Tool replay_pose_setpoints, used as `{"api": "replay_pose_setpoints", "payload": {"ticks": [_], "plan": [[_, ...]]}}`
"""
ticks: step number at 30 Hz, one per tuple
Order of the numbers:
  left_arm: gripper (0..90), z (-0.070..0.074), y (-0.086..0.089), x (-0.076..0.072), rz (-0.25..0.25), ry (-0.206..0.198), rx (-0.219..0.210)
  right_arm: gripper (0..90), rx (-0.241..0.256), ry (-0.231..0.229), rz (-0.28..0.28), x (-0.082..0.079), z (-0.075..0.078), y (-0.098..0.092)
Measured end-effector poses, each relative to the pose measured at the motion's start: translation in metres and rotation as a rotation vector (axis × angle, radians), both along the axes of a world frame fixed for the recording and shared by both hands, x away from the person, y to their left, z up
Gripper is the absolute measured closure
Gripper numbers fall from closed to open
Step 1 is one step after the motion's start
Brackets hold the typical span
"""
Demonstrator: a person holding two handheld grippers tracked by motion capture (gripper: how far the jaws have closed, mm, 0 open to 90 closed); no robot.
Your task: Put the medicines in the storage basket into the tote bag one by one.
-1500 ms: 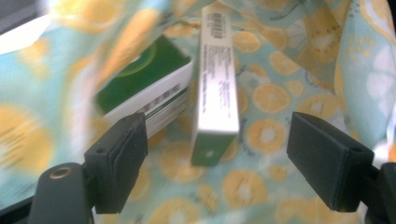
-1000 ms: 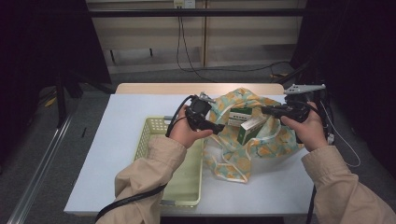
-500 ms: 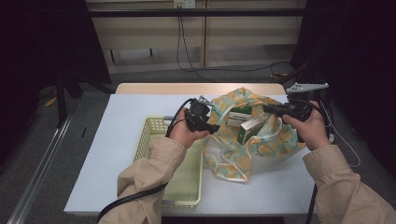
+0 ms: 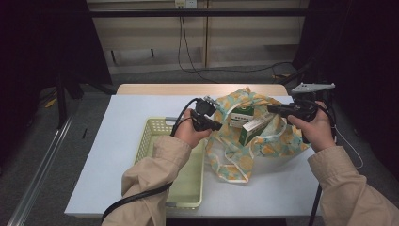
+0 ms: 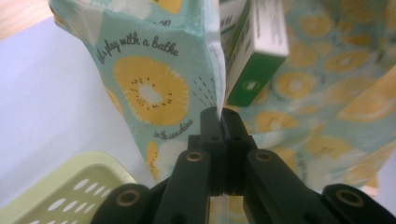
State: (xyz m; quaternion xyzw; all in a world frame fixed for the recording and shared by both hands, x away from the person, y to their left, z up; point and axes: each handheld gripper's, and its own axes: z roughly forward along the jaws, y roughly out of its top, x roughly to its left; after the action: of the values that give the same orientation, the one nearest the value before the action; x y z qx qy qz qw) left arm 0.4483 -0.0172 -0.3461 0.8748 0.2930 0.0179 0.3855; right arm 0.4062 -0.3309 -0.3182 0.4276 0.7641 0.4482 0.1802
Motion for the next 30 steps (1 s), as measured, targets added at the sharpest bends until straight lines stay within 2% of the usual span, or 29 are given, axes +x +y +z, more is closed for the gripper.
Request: {"api": "replay_pose_setpoints", "payload": {"ticks": [4, 10, 16, 20, 25, 30], "plan": [[90.0, 0.018, 0.009, 0.003, 0.018, 0.005, -0.04, 90.0, -0.002, 0.001, 0.006, 0.001, -0.001, 0.002], [90.0, 0.043, 0.018, 0.007, 0.037, -0.007, -0.059, 90.0, -0.003, -0.004, 0.011, 0.002, 0.003, 0.005], [90.0, 0.073, 0.02, 0.012, 0.049, -0.023, -0.069, 90.0, 0.004, -0.032, 0.006, 0.003, 0.016, 0.005], [90.0, 0.09, 0.019, 0.019, 0.067, -0.023, -0.099, 90.0, 0.005, -0.05, 0.002, 0.004, 0.025, 0.005], [90.0, 0.109, 0.015, 0.028, 0.068, -0.037, -0.109, 90.0, 0.009, -0.073, -0.004, 0.006, 0.037, 0.001], [90.0, 0.135, 0.015, 0.037, 0.083, -0.065, -0.127, 90.0, 0.007, -0.094, -0.015, 0.009, 0.052, -0.003]]}}
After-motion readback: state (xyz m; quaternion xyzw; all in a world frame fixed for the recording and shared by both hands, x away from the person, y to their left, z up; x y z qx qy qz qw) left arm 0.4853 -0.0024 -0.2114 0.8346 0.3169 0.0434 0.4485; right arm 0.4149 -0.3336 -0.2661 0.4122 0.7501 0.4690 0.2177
